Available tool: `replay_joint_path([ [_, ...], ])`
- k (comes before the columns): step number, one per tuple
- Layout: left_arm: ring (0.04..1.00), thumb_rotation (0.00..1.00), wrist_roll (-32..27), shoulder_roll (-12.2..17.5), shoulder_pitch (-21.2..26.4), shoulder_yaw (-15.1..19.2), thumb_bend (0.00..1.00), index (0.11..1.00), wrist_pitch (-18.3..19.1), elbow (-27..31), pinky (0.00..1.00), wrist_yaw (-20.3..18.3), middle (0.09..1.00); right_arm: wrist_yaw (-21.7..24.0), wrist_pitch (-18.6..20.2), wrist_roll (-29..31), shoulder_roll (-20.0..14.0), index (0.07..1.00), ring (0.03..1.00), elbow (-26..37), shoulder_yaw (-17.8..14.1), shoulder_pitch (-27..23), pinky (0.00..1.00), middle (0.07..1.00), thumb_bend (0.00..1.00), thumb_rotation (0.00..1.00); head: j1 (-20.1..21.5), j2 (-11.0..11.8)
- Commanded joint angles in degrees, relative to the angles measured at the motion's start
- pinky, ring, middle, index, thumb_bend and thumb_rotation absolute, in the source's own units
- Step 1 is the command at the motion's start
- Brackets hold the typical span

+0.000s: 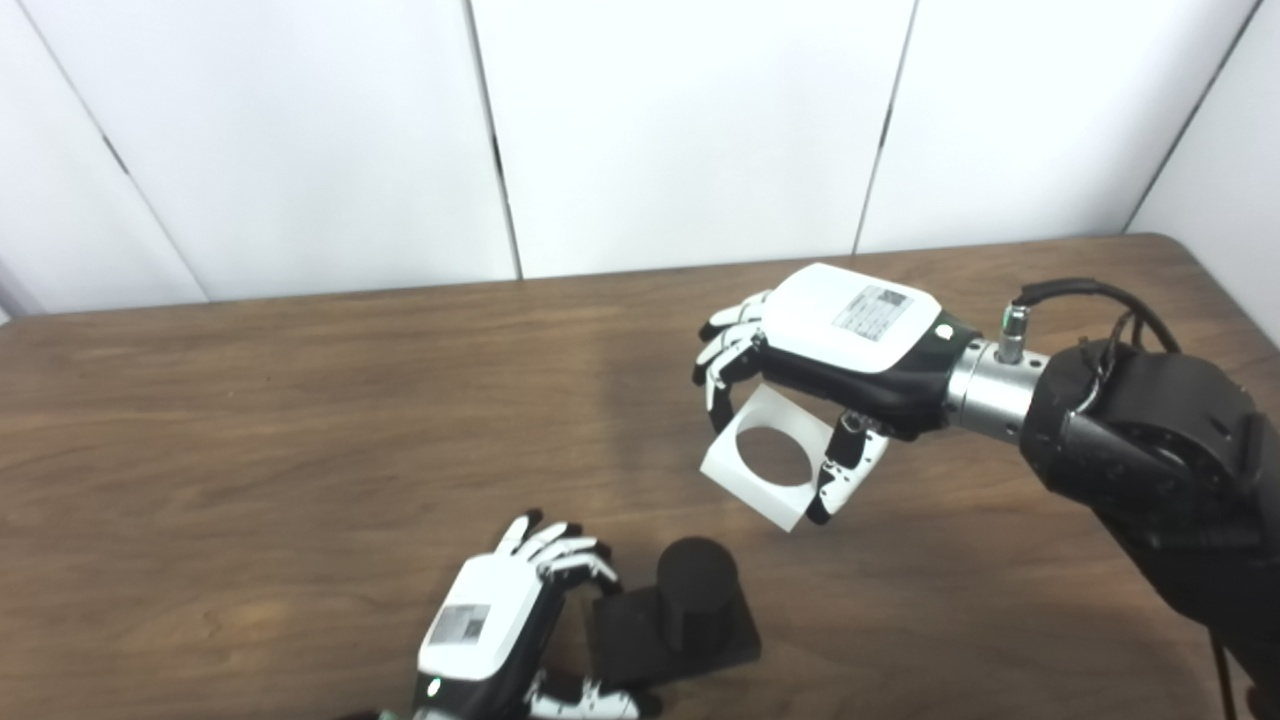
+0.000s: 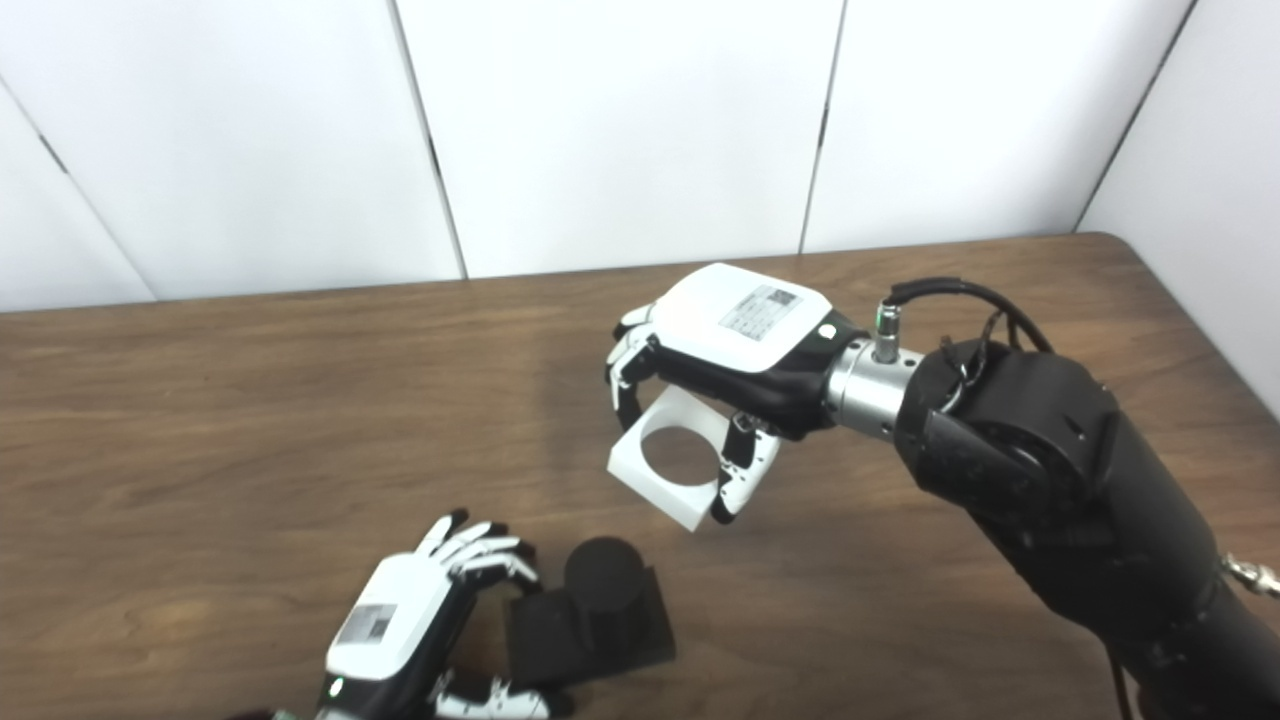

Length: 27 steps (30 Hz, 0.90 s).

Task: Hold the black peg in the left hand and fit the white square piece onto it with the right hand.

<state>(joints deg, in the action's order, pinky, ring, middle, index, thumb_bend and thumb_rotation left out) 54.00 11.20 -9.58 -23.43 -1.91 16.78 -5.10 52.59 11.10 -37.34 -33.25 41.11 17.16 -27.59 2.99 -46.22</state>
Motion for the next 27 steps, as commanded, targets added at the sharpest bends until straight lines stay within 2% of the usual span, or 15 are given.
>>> replay_joint_path([
  [1, 0.883, 0.06, 1.62, -0.08, 0.29, -0.53, 0.52, 0.484, 0.45, 0.26, 0.99, -0.78, 0.781, 0.51, 0.31, 0.39, 0.69, 0.482, 0.876, 2.19, -0.09, -2.82, 0.85, 0.772, 0.52, 0.13, 0.06, -0.44],
  [9, 0.892, 0.06, 1.41, -0.37, 0.84, -0.29, 0.52, 0.484, 0.94, 0.78, 1.00, -1.67, 0.785, 4.49, 0.08, 0.91, 3.20, 0.482, 0.871, 3.50, 1.91, -3.65, 0.84, 0.770, 0.52, 0.13, 0.71, -2.84],
  [11, 0.892, 0.06, 1.31, -0.32, 0.96, -0.30, 0.52, 0.484, 1.02, 0.89, 1.00, -1.75, 0.785, 4.98, 0.05, 0.61, 3.66, 0.482, 0.877, 3.45, 2.31, -3.52, 0.84, 0.772, 0.52, 0.13, 0.71, -2.84],
  [15, 0.891, 0.06, 0.94, -0.14, 1.24, -0.07, 0.52, 0.484, 1.12, 1.35, 1.00, -2.05, 0.783, 5.93, 0.05, -0.29, 4.49, 0.481, 0.885, 3.15, 3.18, -3.36, 0.85, 0.769, 0.53, 0.13, 1.45, -4.61],
  [27, 0.894, 0.06, 1.51, -0.10, 1.69, 0.39, 0.52, 0.484, 1.82, 2.09, 1.00, -4.03, 0.789, 6.89, -0.84, 0.60, 4.60, 0.481, 0.883, 2.46, 4.16, -1.07, 0.86, 0.772, 0.53, 0.13, 1.71, -5.24],
])
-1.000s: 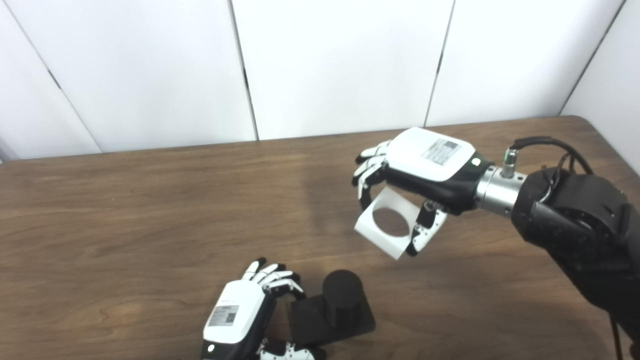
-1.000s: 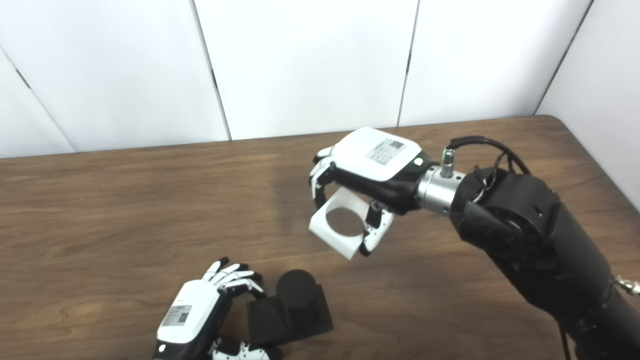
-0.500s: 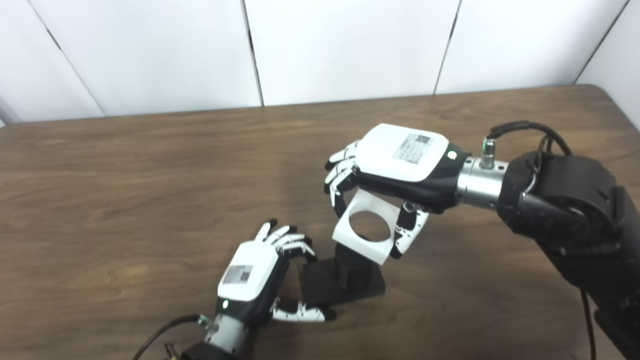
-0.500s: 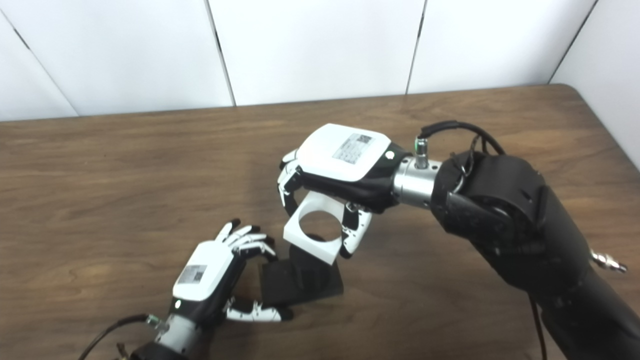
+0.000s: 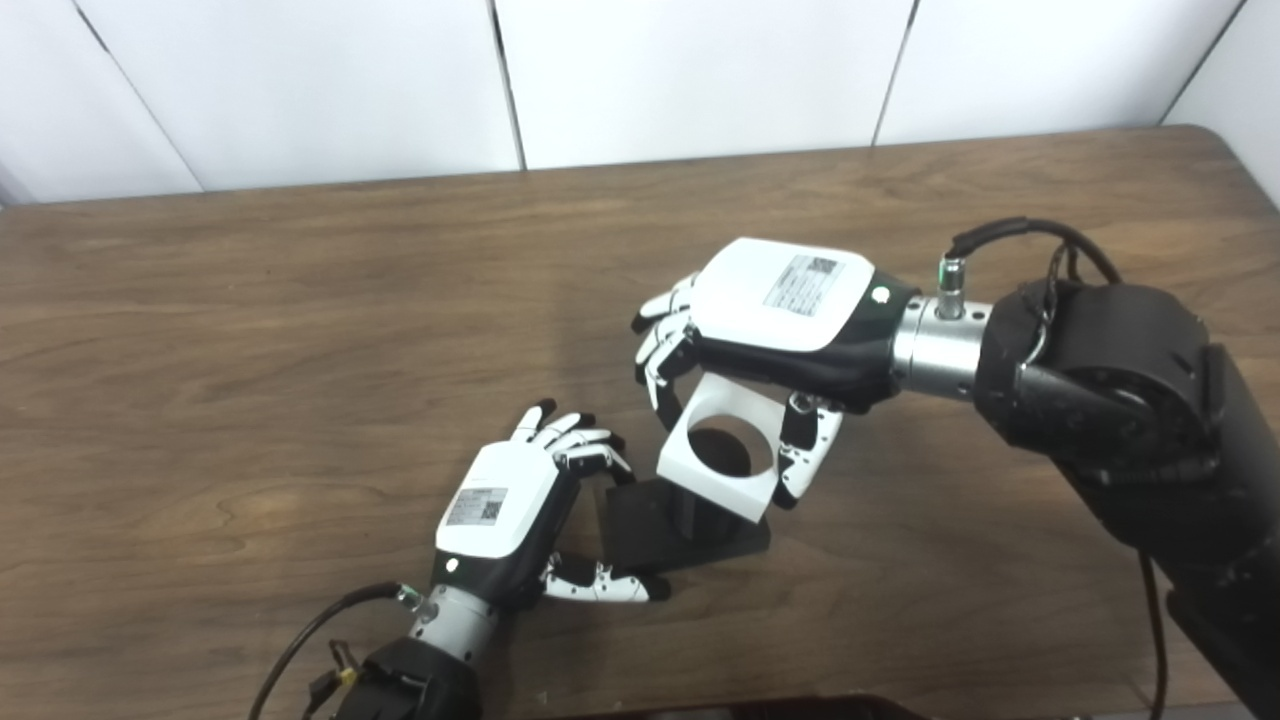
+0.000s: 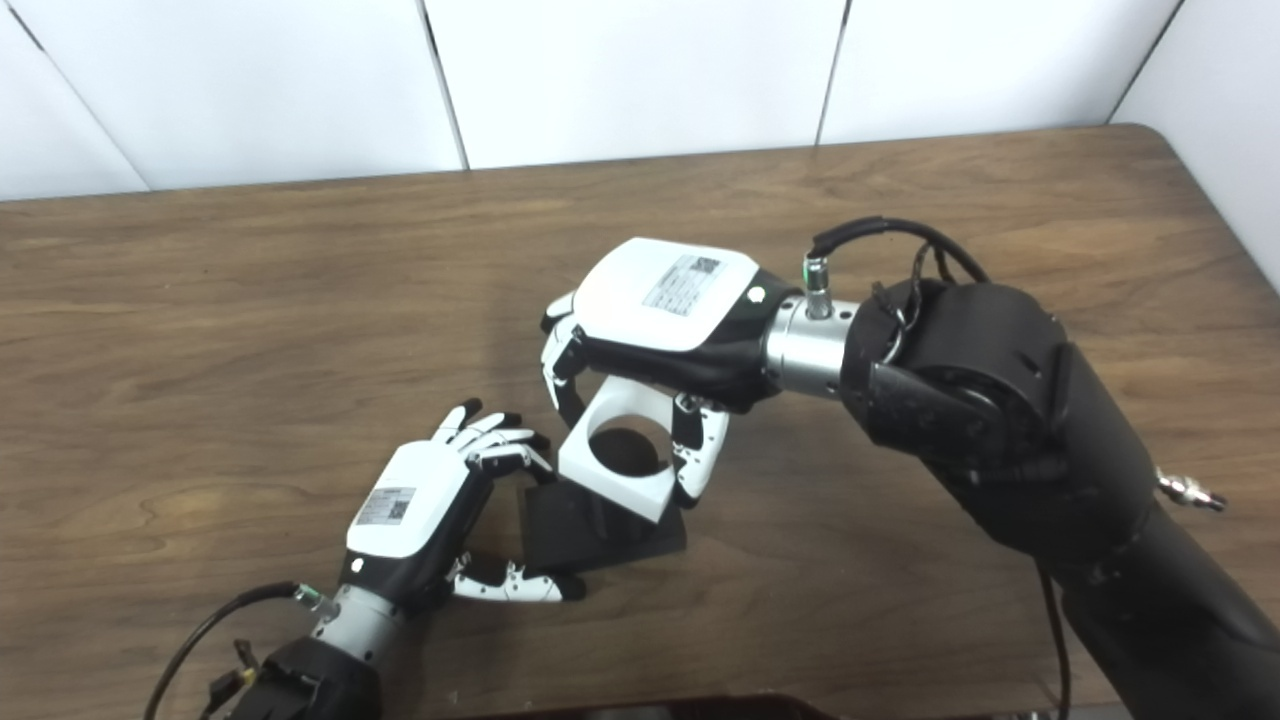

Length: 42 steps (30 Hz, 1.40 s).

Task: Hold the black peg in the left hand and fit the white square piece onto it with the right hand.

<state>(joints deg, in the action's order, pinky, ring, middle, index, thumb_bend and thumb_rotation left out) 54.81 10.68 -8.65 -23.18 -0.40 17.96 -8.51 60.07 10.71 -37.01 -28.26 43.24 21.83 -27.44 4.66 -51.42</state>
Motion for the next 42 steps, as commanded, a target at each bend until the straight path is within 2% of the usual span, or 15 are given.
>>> replay_joint_path([
  [1, 0.893, 0.06, 0.66, 0.40, 0.71, 0.16, 0.52, 0.484, 0.23, 0.97, 1.00, -0.59, 0.788, -0.51, -0.33, 0.26, -0.32, 0.481, 0.884, 0.37, -0.52, -0.98, 0.86, 0.775, 0.53, 0.13, -0.14, -0.34],
  [12, 0.889, 0.06, 0.76, 0.13, 0.58, 0.22, 0.52, 0.484, -0.12, 1.12, 1.00, -0.27, 0.785, -3.33, -4.09, -1.24, 0.14, 0.482, 0.873, -2.44, -0.18, 1.37, 0.85, 0.779, 0.53, 0.13, -0.58, -0.13],
  [24, 0.893, 0.06, 0.80, -0.11, 0.47, 0.12, 0.52, 0.484, -0.08, 1.27, 1.00, -0.36, 0.784, -5.78, -6.09, -2.19, 0.65, 0.482, 0.875, -3.62, -0.20, 1.97, 0.86, 0.781, 0.53, 0.13, -0.58, 0.28],
  [36, 0.893, 0.06, 0.57, -0.64, 0.49, 0.13, 0.52, 0.484, 0.06, 1.52, 1.00, -0.42, 0.782, -3.77, -4.73, -3.12, 2.12, 0.483, 0.882, -2.73, 0.81, 1.75, 0.88, 0.783, 0.53, 0.13, -0.75, 0.02],
  [42, 0.895, 0.06, 0.95, -0.84, 0.64, 0.04, 0.52, 0.484, 0.22, 1.44, 1.00, -0.69, 0.784, -3.67, -5.71, -3.18, 2.68, 0.483, 0.878, -2.89, 1.40, 2.08, 0.87, 0.778, 0.53, 0.13, -0.92, -0.08],
])
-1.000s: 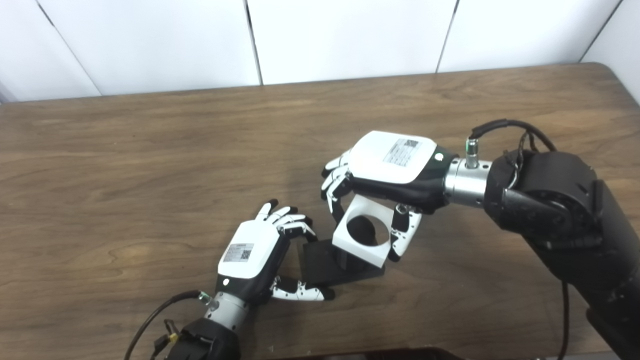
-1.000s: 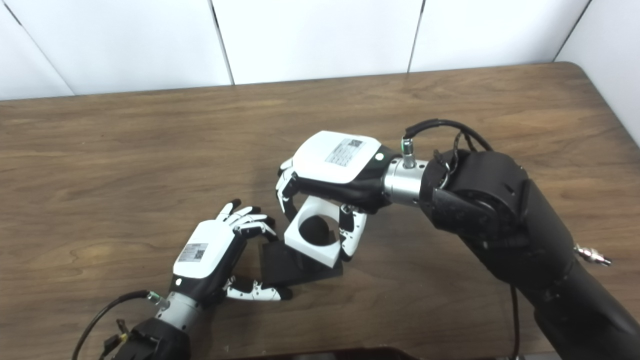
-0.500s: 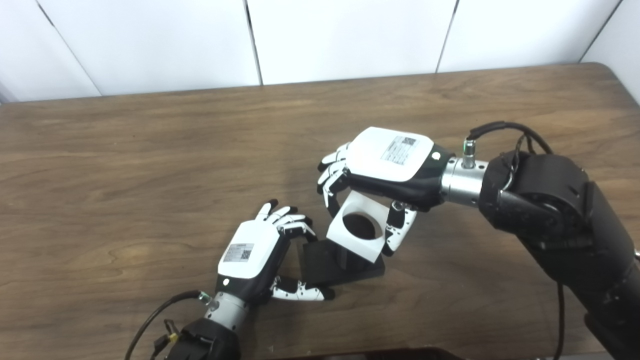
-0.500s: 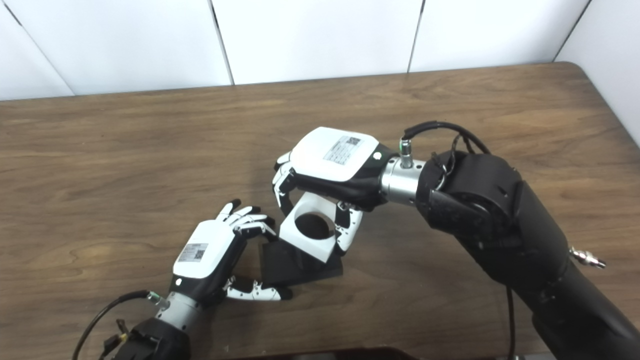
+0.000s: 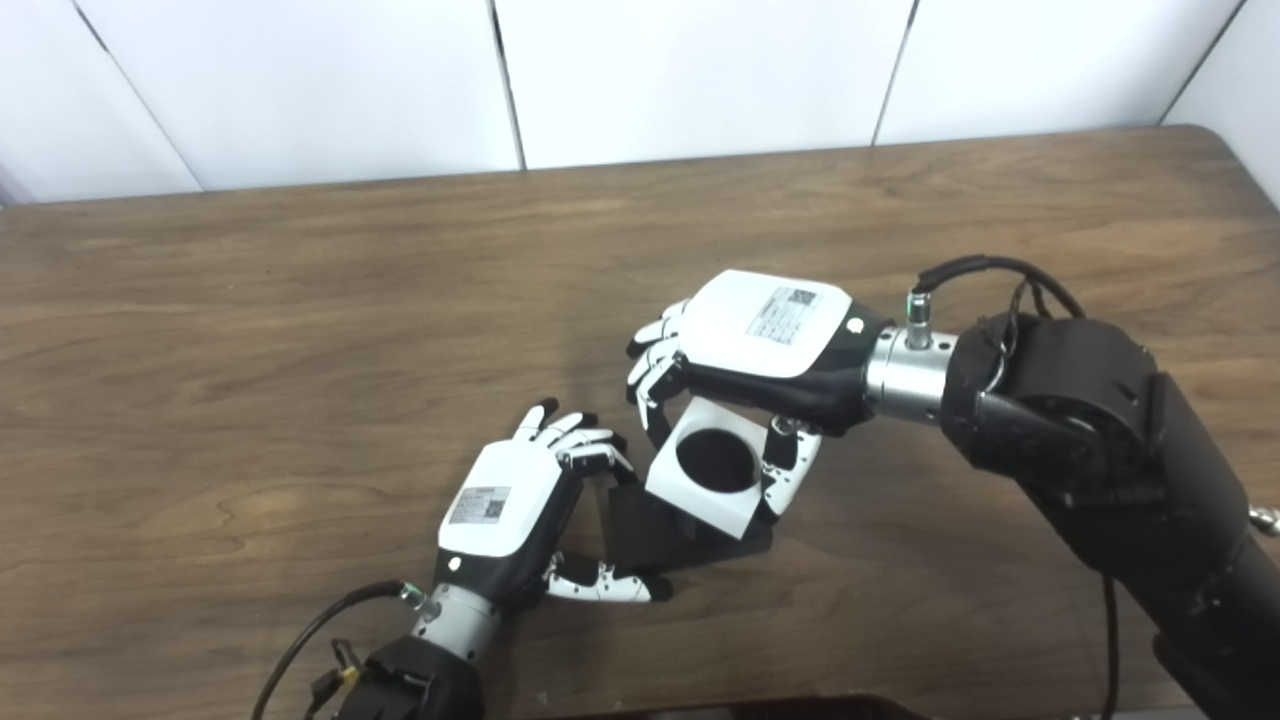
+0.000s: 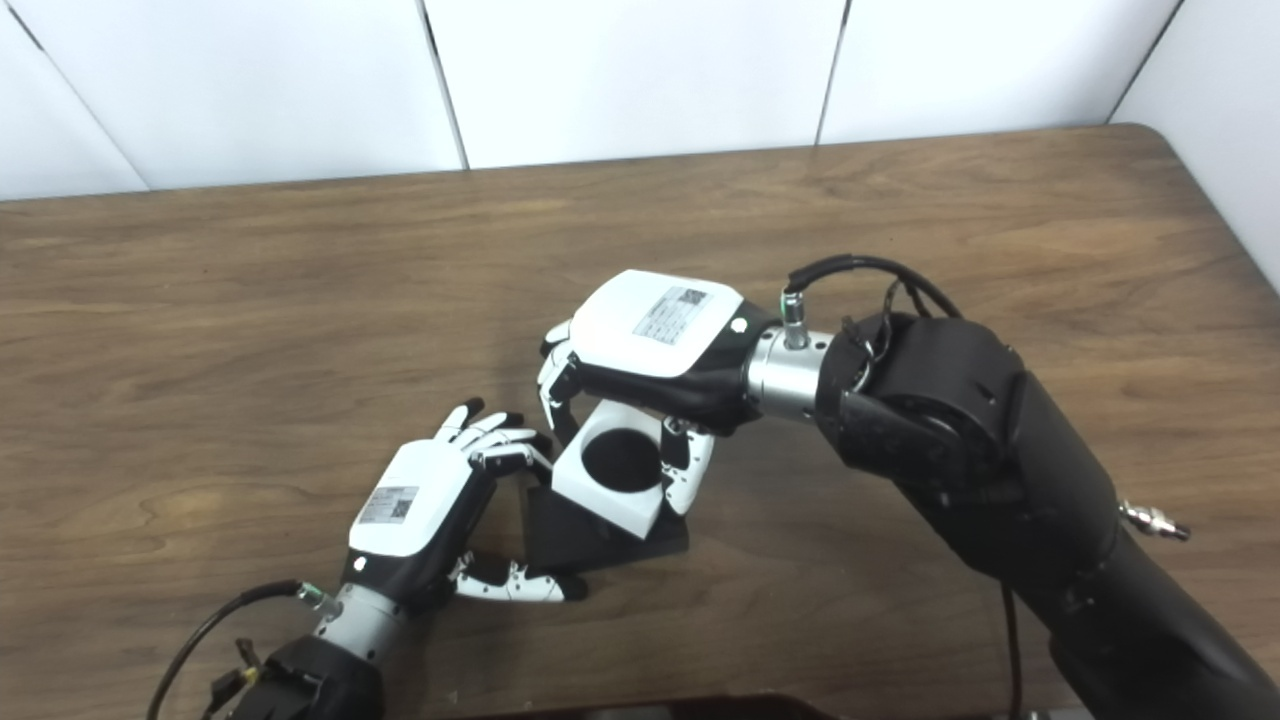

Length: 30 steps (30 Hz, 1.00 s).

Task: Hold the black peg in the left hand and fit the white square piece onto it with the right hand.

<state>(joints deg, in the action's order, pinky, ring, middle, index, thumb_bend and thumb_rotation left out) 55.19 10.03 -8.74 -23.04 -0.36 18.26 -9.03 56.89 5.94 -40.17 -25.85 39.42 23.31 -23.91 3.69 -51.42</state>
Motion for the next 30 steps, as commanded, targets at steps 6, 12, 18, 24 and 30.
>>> replay_joint_path([
  [6, 0.894, 0.06, 0.68, -0.45, 0.80, -0.12, 0.52, 0.484, 0.32, 1.15, 1.00, -0.24, 0.786, -0.38, -1.31, -0.48, 0.34, 0.482, 0.881, 0.67, 0.50, -1.69, 0.88, 0.779, 0.53, 0.13, 0.02, -0.09],
  [12, 0.894, 0.06, 0.61, -0.59, 0.83, -0.08, 0.52, 0.484, 0.28, 1.35, 1.00, -0.26, 0.786, 0.01, -2.00, -1.72, -0.17, 0.487, 0.883, 0.57, 1.13, -1.69, 0.88, 0.777, 0.53, 0.14, -0.07, -0.24],
  [18, 0.897, 0.06, 0.94, -0.76, 0.82, -0.11, 0.52, 0.484, 0.63, 1.74, 1.00, -0.89, 0.790, 0.54, -2.62, -2.43, -0.39, 0.490, 0.894, 0.34, 1.28, -1.68, 0.88, 0.785, 0.53, 0.15, -0.10, -0.21],
  [24, 0.900, 0.06, 0.94, -0.88, 0.82, -0.08, 0.52, 0.484, 0.43, 1.45, 1.00, -0.67, 0.790, 0.70, -2.68, -2.38, -0.34, 0.570, 0.891, -0.04, 1.00, -1.65, 0.87, 0.784, 0.97, 0.25, -0.17, -0.14],
  [30, 0.897, 0.06, 1.05, -0.84, 0.82, -0.07, 0.52, 0.484, 0.25, 1.19, 1.00, -0.32, 0.788, 0.57, -2.17, -1.91, -0.17, 0.565, 0.891, -0.11, 0.54, -1.72, 0.87, 0.786, 0.99, 0.26, -0.10, -0.01],
])
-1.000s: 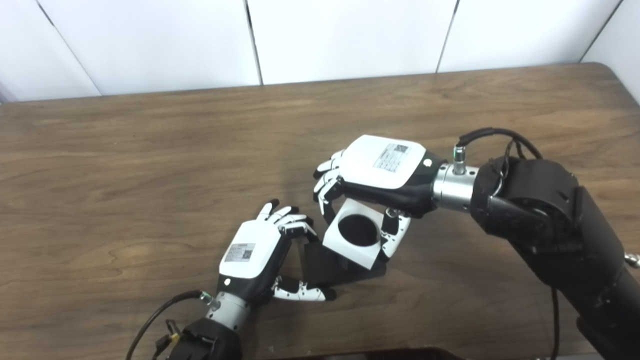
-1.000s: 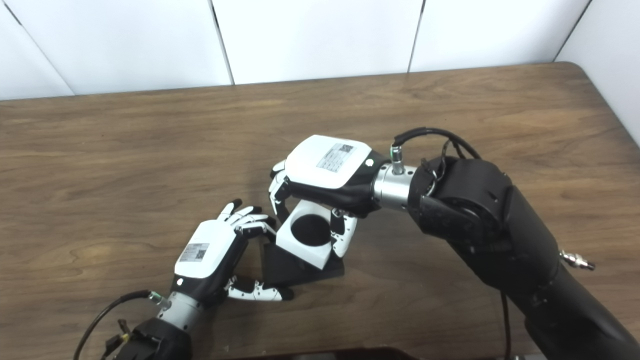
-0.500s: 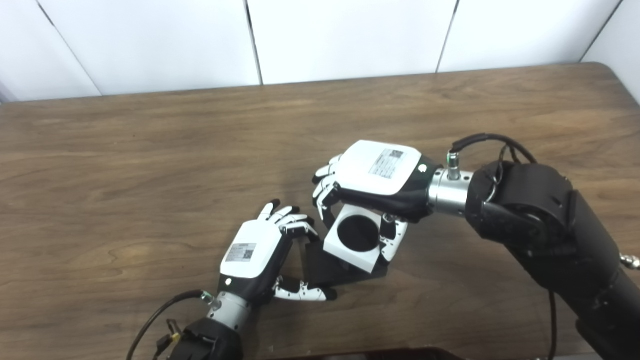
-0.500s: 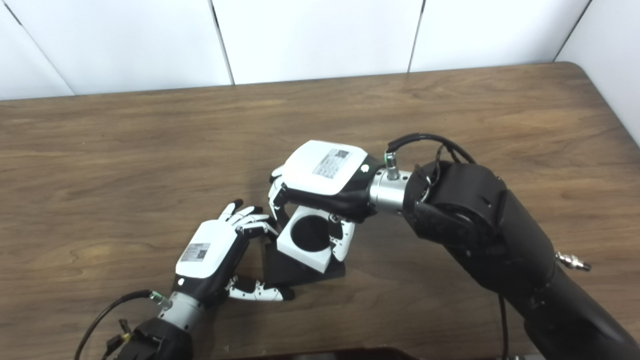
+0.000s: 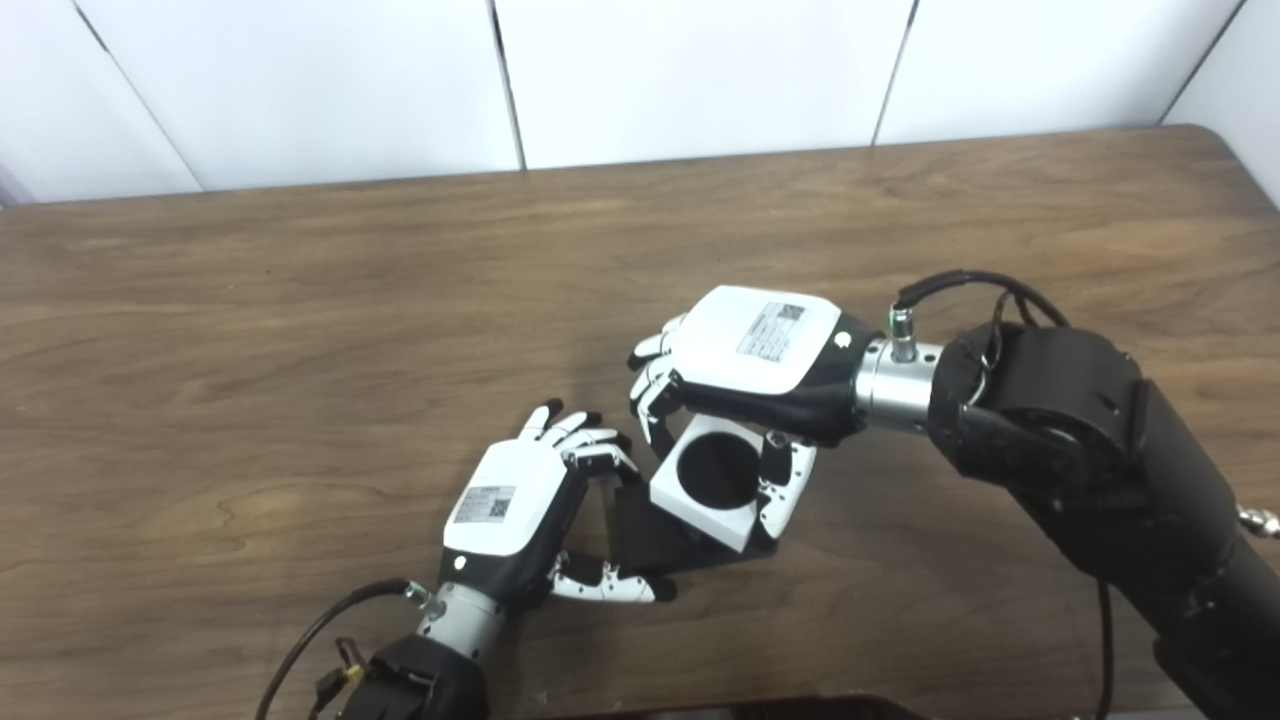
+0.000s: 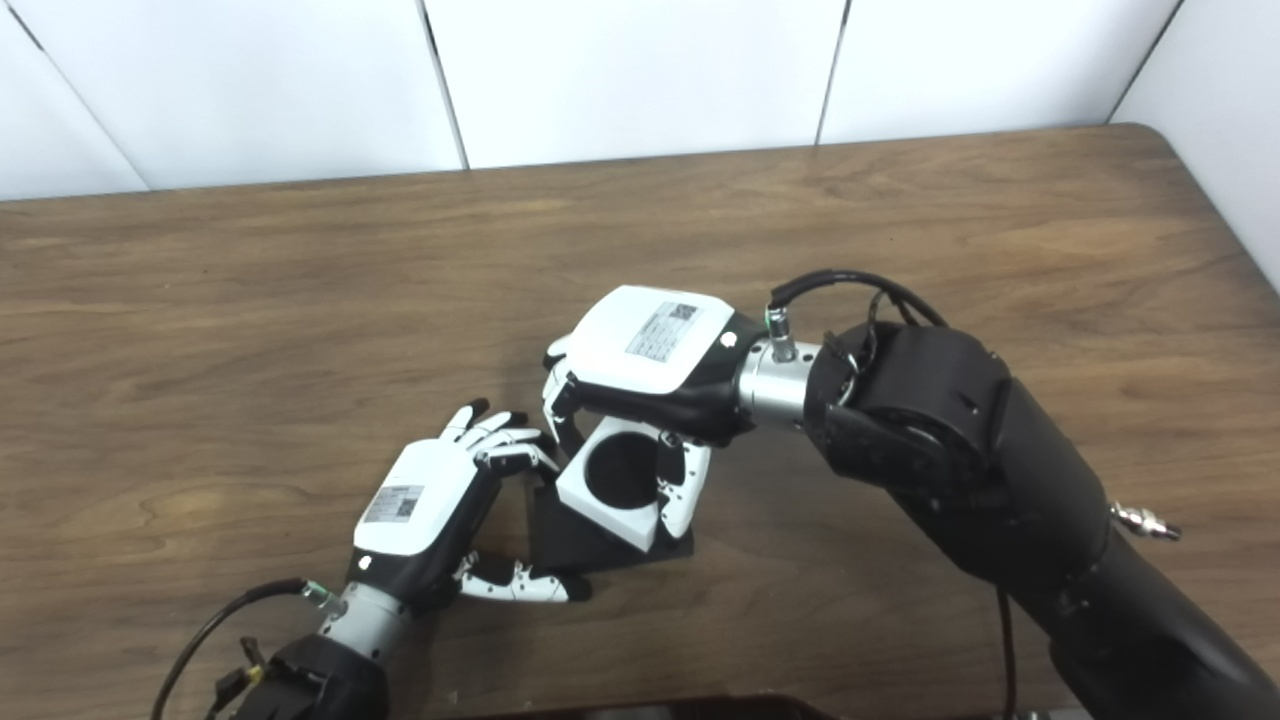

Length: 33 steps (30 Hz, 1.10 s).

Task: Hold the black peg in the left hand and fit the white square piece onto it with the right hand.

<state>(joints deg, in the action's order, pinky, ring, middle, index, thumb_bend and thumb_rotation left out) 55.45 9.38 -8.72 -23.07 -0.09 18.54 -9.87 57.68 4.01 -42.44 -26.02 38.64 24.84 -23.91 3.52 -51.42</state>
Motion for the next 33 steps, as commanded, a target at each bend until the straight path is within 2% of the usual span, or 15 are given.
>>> replay_joint_path([
  [1, 0.898, 0.06, 0.80, -0.19, 0.80, -0.04, 0.52, 0.484, -0.02, 0.91, 1.00, 0.51, 0.789, -0.24, -0.11, 0.43, 0.05, 0.563, 0.889, 0.68, -1.09, -1.76, 0.86, 0.787, 0.99, 0.26, 0.08, -0.01],
  [6, 0.896, 0.06, 0.64, -0.12, 0.75, 0.01, 0.52, 0.484, -0.22, 0.75, 1.00, 0.76, 0.786, -0.16, 0.69, 0.74, 0.31, 0.609, 0.893, 0.76, -1.86, -2.32, 0.87, 0.797, 1.00, 0.28, 0.05, 0.04],
  [12, 0.899, 0.06, 0.59, 0.02, 0.85, -0.03, 0.52, 0.484, -0.28, 0.57, 1.00, 0.66, 0.785, 1.72, 1.84, 0.71, 0.12, 0.748, 0.930, 1.21, -2.20, -3.76, 0.91, 0.862, 1.00, 0.39, 0.03, 0.20],
  [18, 0.898, 0.06, 0.86, 0.12, 1.01, -0.04, 0.52, 0.484, -0.23, 0.43, 1.00, 0.59, 0.783, 3.96, 2.32, -0.70, 0.08, 0.837, 0.974, 1.68, -2.21, -4.35, 0.94, 0.920, 1.00, 0.41, 0.06, 0.28],
  [27, 0.892, 0.06, 0.72, 0.17, 0.95, 0.04, 0.52, 0.484, -0.48, 0.20, 1.00, 1.09, 0.779, 4.93, 3.50, -0.76, 0.50, 0.866, 0.997, 2.33, -3.64, -4.29, 0.99, 0.941, 1.00, 0.39, -0.03, 0.64],
  [33, 0.886, 0.06, 0.89, 0.37, 0.74, 0.21, 0.52, 0.485, -0.34, 0.07, 1.00, 1.45, 0.773, 5.21, 4.40, -0.55, 0.55, 0.869, 1.000, 2.86, -4.82, -4.49, 0.98, 0.936, 1.00, 0.39, -0.25, 1.07],
])
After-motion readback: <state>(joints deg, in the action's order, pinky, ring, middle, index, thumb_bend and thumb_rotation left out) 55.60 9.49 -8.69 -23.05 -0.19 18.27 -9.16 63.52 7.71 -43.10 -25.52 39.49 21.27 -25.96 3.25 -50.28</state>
